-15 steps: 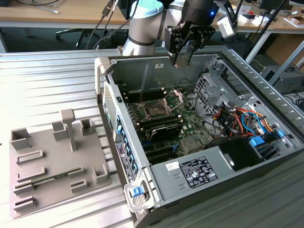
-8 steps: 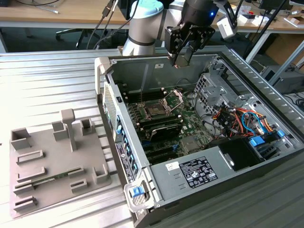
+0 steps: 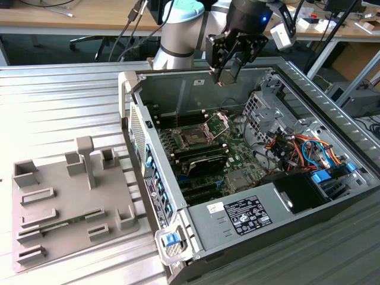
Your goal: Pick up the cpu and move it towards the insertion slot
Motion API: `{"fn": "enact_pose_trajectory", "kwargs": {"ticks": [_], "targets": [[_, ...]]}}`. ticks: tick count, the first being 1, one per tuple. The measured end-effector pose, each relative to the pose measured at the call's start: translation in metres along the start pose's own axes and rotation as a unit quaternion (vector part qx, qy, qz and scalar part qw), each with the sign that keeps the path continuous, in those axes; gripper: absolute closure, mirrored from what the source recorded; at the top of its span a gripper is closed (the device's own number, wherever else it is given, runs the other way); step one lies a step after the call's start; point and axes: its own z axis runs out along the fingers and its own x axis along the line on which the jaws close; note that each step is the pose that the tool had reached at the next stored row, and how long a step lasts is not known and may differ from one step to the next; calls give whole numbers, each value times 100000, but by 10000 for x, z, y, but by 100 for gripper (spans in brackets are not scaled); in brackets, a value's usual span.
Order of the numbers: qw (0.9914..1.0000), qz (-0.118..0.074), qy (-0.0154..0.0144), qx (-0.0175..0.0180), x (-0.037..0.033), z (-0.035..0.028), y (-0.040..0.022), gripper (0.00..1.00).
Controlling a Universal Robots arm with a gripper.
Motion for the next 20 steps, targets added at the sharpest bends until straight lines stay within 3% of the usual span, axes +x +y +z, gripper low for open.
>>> {"fn": "enact_pose_trajectory", "kwargs": {"ticks": [20], "targets": [[100000, 0, -1, -1, 0, 47, -2, 45]]}}
